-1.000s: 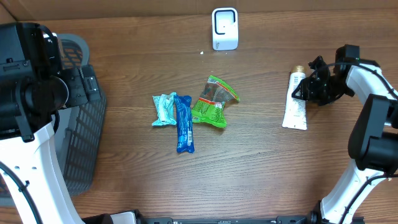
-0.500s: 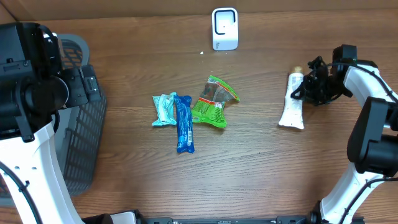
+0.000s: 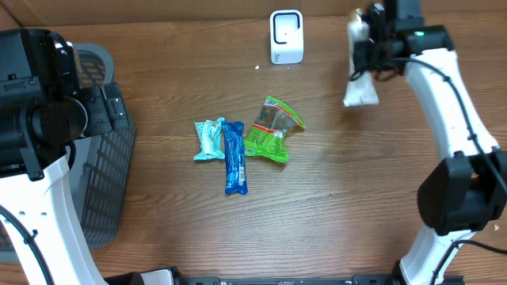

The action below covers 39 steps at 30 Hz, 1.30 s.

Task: Scan the item barcode
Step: 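Carry the tube up to the white scanner and hold it there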

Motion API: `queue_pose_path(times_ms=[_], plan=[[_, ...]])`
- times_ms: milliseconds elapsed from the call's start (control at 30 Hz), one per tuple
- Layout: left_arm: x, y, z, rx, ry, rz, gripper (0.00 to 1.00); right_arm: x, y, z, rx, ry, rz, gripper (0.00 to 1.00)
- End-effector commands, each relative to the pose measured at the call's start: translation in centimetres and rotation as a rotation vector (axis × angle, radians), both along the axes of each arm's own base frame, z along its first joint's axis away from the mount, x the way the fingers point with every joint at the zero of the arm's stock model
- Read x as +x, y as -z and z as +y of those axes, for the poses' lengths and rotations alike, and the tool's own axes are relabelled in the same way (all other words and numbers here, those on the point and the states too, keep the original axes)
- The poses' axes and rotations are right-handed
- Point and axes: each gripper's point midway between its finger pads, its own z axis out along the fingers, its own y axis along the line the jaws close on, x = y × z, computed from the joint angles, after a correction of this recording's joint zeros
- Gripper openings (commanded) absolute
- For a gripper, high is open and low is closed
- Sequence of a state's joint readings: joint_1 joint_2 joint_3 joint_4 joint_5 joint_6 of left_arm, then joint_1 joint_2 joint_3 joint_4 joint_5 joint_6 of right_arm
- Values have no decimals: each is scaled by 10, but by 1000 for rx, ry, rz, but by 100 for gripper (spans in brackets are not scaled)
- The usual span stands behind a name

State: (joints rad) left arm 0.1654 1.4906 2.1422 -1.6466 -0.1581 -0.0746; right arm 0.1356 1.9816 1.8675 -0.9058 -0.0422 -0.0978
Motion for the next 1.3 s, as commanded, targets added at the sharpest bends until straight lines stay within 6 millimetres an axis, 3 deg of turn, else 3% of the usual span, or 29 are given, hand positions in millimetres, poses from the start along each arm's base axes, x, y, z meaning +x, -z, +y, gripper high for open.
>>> queue_pose_path(times_ms=[0, 100, 233, 400, 633, 867, 1000, 1267], plan=[[0, -5, 2, 13, 1, -14, 100, 17, -49, 3, -225, 19, -199, 4], [0, -5, 2, 13, 1, -13, 100, 33, -74, 19, -363, -8, -338, 4], [0, -5, 2, 13, 1, -13, 100, 45, -94, 52, -542, -240, -464, 4], [0, -5, 2, 13, 1, -13, 99, 68, -102, 67, -654, -332, -576, 4], [0, -5, 2, 13, 1, -14, 99, 104, -72, 78, -785, -369, -639, 4], [0, -5, 2, 13, 1, -13, 100, 131, -25, 99, -952, -449, -675, 4], [0, -5, 2, 13, 1, -14, 100, 136, -1, 107, -970, -477, -668, 4], [0, -5, 2, 13, 1, -13, 100, 140, 15, 108, -1025, -505, -654, 4]])
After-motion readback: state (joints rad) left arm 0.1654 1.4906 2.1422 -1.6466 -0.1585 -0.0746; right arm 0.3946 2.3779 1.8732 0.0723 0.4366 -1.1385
